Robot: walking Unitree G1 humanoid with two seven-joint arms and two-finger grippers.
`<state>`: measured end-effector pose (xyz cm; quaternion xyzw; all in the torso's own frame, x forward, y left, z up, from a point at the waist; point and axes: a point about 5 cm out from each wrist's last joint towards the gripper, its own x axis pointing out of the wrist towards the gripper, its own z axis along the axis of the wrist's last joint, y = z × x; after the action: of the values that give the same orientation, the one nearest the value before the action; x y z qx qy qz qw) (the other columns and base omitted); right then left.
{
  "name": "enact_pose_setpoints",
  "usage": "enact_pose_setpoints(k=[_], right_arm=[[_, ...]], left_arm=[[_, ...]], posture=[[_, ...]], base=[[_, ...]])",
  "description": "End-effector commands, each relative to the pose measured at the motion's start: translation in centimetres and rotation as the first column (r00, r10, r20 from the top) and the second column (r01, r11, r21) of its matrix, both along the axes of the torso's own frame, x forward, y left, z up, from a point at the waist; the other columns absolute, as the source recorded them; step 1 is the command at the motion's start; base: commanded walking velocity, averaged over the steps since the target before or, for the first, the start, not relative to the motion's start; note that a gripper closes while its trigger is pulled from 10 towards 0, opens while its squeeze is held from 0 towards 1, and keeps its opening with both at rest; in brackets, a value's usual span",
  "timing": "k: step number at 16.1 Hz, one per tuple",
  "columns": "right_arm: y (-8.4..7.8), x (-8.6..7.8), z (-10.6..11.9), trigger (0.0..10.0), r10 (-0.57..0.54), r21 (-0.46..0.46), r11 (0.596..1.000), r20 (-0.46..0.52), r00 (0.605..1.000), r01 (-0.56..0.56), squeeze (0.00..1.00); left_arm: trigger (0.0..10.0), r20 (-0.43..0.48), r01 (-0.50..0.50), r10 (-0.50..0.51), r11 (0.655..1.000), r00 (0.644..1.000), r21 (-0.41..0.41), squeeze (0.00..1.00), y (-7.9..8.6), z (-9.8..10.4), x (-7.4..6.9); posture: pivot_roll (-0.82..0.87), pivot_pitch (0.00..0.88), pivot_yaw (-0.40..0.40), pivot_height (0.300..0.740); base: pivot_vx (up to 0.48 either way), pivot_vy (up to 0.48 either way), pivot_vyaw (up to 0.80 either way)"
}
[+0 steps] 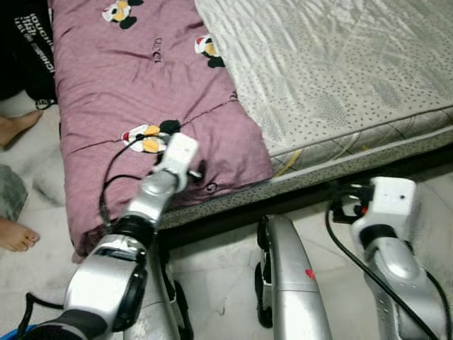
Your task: Clean up the room
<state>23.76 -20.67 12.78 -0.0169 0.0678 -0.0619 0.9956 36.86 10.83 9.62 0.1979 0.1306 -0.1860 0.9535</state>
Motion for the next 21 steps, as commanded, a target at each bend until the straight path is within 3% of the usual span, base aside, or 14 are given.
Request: enact_pose_setpoints(k=[1, 3, 5, 7, 8, 9, 10, 11, 12, 13, 15, 18, 21], right_arm=[[0.0, 0.1, -0.3, 10.0, -0.009, 0.003, 1.000, -0.005, 1.000, 0.009, 0.00], [0.7, 1.1, -0.3, 10.0, 0.003, 0.021, 1.000, 0.014, 1.000, -0.003, 0.00], [1.1, 1.8, -0.3, 10.0, 0.013, 0.033, 0.999, 0.028, 1.000, -0.014, 0.00], [1.9, 2.9, -0.2, 10.0, 0.034, 0.049, 0.998, 0.049, 0.998, -0.036, 0.00], [2.2, 3.3, -0.1, 10.0, 0.043, 0.059, 0.997, 0.063, 0.997, -0.046, 0.00], [2.9, 4.2, -0.1, 10.0, 0.058, 0.074, 0.995, 0.084, 0.995, -0.065, 0.00], [3.0, 4.4, -0.1, 10.0, 0.062, 0.078, 0.995, 0.088, 0.994, -0.069, 0.00], [3.5, 4.9, -0.2, 10.0, 0.077, 0.082, 0.993, 0.098, 0.992, -0.085, 0.00], [3.8, 5.2, -0.3, 10.0, 0.084, 0.086, 0.992, 0.101, 0.991, -0.092, 0.00], [4.2, 5.6, -0.4, 10.0, 0.093, 0.088, 0.991, 0.108, 0.990, -0.103, 0.00], [4.5, 6.1, -0.9, 10.0, 0.104, 0.089, 0.990, 0.112, 0.988, -0.114, 0.00], [4.9, 6.7, -1.4, 10.0, 0.110, 0.121, 0.985, 0.123, 0.986, -0.124, 0.00], [4.9, 7.3, -1.1, 10.0, 0.119, 0.109, 0.984, 0.163, 0.979, -0.137, 0.00]], left_arm=[[10.0, -0.038, 0.074, -0.073, 0.997, 0.997, 0.038, 0.00, -1.6, -1.4, -0.9], [10.0, 0.106, 0.077, -0.086, 0.993, 0.991, 0.088, 0.00, -1.8, -0.6, -0.9], [10.0, 0.150, 0.077, -0.094, 0.990, 0.984, 0.114, 0.00, -1.5, -0.5, -1.0], [10.0, 0.280, 0.008, -0.032, 0.996, 0.959, 0.086, 0.00, -0.2, 1.0, -0.8], [10.0, 0.366, -0.062, 0.043, 0.997, 0.930, 0.040, 0.00, 0.8, 2.1, -0.7], [10.0, 0.479, -0.155, 0.181, 0.983, 0.859, -0.094, 0.00, 2.6, 4.1, -1.1], [10.0, 0.489, -0.160, 0.201, 0.979, 0.849, -0.124, 0.00, 2.9, 4.3, -1.3], [10.0, 0.515, -0.191, 0.283, 0.956, 0.809, -0.224, 0.00, 3.7, 5.0, -2.3], [10.0, 0.523, -0.203, 0.325, 0.939, 0.788, -0.278, 0.00, 4.1, 5.3, -3.0], [10.0, 0.492, -0.223, 0.397, 0.900, 0.775, -0.375, 0.00, 4.7, 5.3, -4.3], [10.0, 0.421, -0.270, 0.494, 0.831, 0.761, -0.487, 0.00, 5.6, 4.7, -6.6], [10.0, 0.324, -0.338, 0.550, 0.782, 0.770, -0.523, 0.00, 6.4, 2.4, -10.3], [10.0, 0.304, -0.351, 0.562, 0.770, 0.769, -0.533, 0.00, 7.3, 2.9, -10.7]], posture=[[-0.20, 0.197, 0.056, 0.514], [-0.18, 0.162, 0.055, 0.514], [-0.17, 0.148, 0.053, 0.514], [-0.15, 0.114, 0.048, 0.514], [-0.13, 0.098, 0.046, 0.514], [-0.11, 0.073, 0.039, 0.514], [-0.10, 0.061, 0.036, 0.514], [-0.08, 0.043, 0.030, 0.514], [-0.07, 0.030, 0.024, 0.514], [-0.06, 0.016, 0.020, 0.514], [-0.03, 0.000, 0.013, 0.514], [0.00, 0.000, 0.009, 0.514], [0.00, 0.000, 0.011, 0.514]], base=[[0.000, 0.000, 0.00], [0.000, 0.000, 0.00], [0.000, 0.000, 0.00], [0.000, 0.000, 0.00], [0.000, 0.000, 0.00], [0.000, 0.000, 0.00], [0.000, 0.000, 0.00], [0.000, 0.000, 0.00], [0.000, 0.000, 0.00], [0.000, 0.000, 0.00], [0.000, 0.000, 0.00], [0.000, 0.000, 0.00], [0.000, 0.000, 0.00]])
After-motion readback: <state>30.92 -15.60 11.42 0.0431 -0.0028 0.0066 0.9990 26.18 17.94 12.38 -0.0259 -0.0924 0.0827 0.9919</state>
